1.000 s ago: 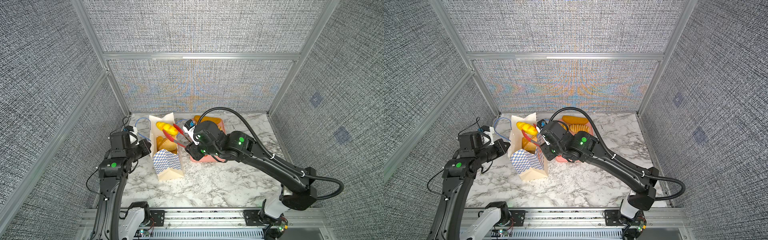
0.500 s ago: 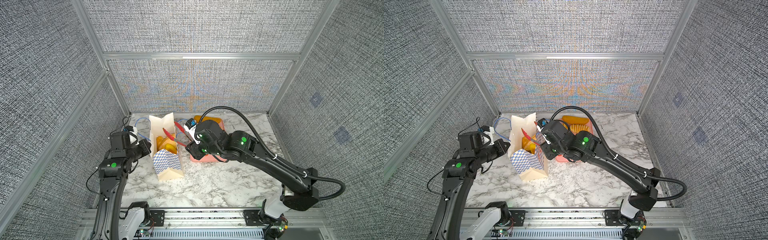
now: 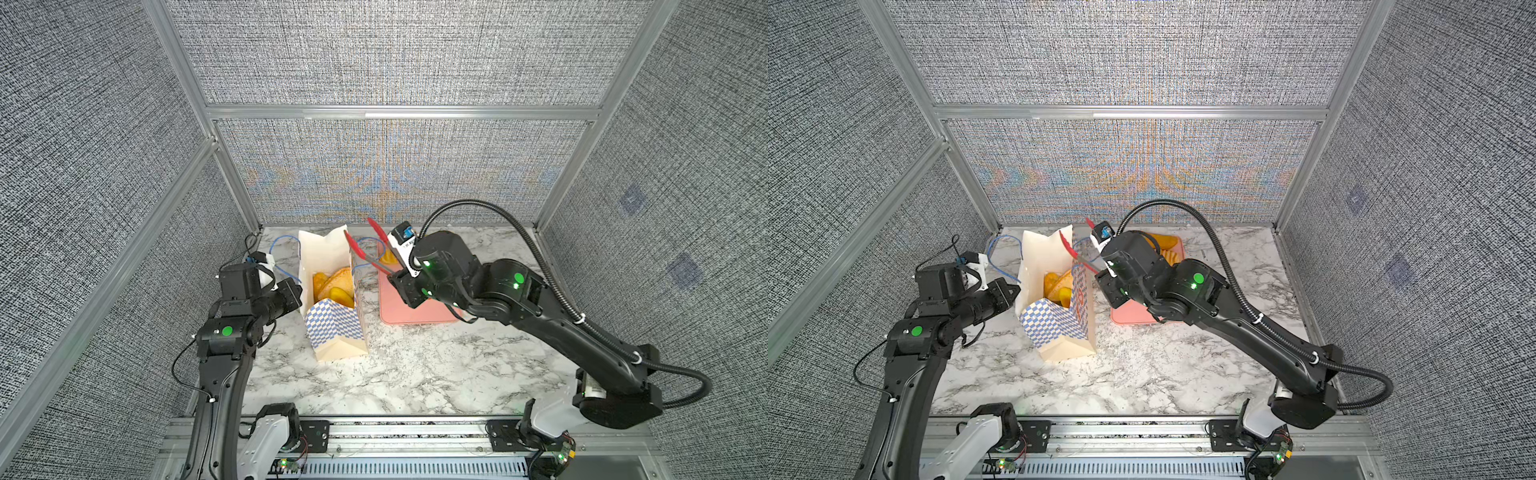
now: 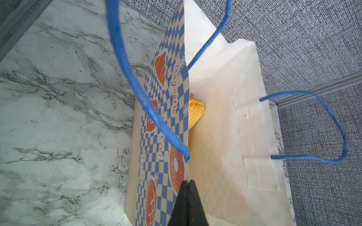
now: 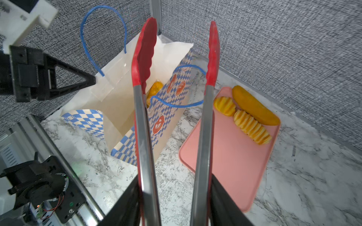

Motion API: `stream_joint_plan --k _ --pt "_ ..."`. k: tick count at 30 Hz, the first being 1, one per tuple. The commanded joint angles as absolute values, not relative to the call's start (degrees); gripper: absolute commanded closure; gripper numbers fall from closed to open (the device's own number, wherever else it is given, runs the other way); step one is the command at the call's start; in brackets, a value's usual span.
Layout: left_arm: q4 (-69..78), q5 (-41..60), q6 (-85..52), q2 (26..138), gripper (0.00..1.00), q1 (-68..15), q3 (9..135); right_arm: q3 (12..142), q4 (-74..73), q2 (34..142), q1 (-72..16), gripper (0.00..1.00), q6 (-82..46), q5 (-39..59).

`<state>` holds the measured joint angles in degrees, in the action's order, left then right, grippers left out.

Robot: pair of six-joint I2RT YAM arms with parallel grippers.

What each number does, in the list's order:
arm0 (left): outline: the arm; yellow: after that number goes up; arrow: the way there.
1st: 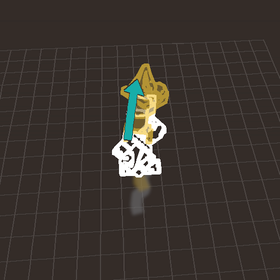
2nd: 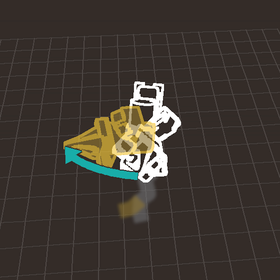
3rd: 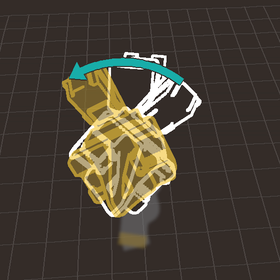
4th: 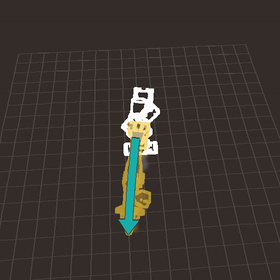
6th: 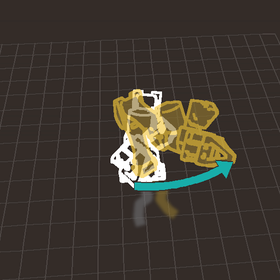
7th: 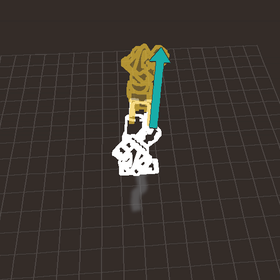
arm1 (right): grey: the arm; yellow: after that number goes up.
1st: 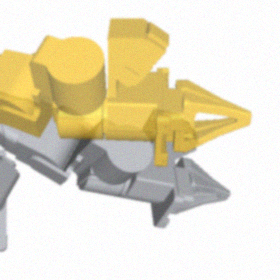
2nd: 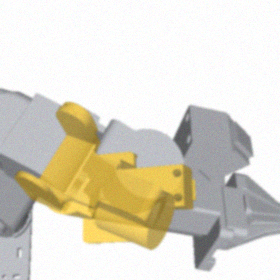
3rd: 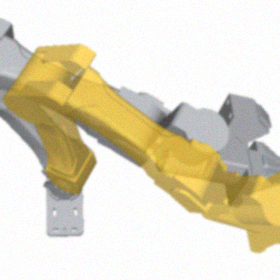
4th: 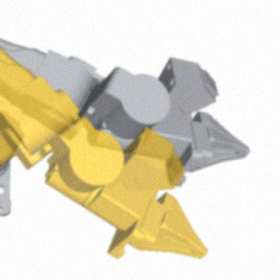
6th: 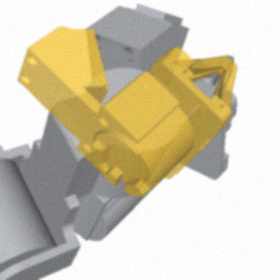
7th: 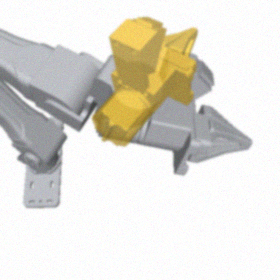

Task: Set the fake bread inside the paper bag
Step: 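Withdraw the empty tongs from the bag back over the tray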

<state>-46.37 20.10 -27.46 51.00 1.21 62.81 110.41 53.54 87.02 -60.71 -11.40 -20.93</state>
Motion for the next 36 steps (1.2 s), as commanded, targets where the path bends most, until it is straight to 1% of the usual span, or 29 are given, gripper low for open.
stream_joint_plan --k 1,7,13,19,24,29,36 --pt "-45.75 20.57 -27.69 51.06 0.98 1.23 62.75 108.51 51.08 84.53 -58.73 0.48 -10.74 -24.42" --pt "-45.53 20.64 -27.69 51.11 0.98 1.15 62.75 102.38 50.69 79.29 -51.45 0.48 -12.45 -22.55" --pt "-45.4 20.79 -27.69 51.24 0.98 1.23 62.67 94.81 49.52 76.05 -42.04 0.48 -15.04 -17.45" --pt "-45.36 20.76 -27.69 51.33 0.98 1.23 62.75 87.37 46.72 75.83 -32.67 0.48 -17.52 -10.66" --pt "-45.21 20.88 -27.77 51.26 0.98 1.27 62.58 82.03 42.62 78.31 -25.73 0.48 -19.09 -3.62" --pt "-45.24 21.02 -27.6 51.24 0.98 1.23 62.5 78.74 38.32 83.66 -19.82 0.48 -20.38 2.22" --pt "-45.21 20.93 -27.42 51.15 0.98 1.21 62.16 81.11 36.57 93.3 -15.43 0.48 -20.54 7.14"
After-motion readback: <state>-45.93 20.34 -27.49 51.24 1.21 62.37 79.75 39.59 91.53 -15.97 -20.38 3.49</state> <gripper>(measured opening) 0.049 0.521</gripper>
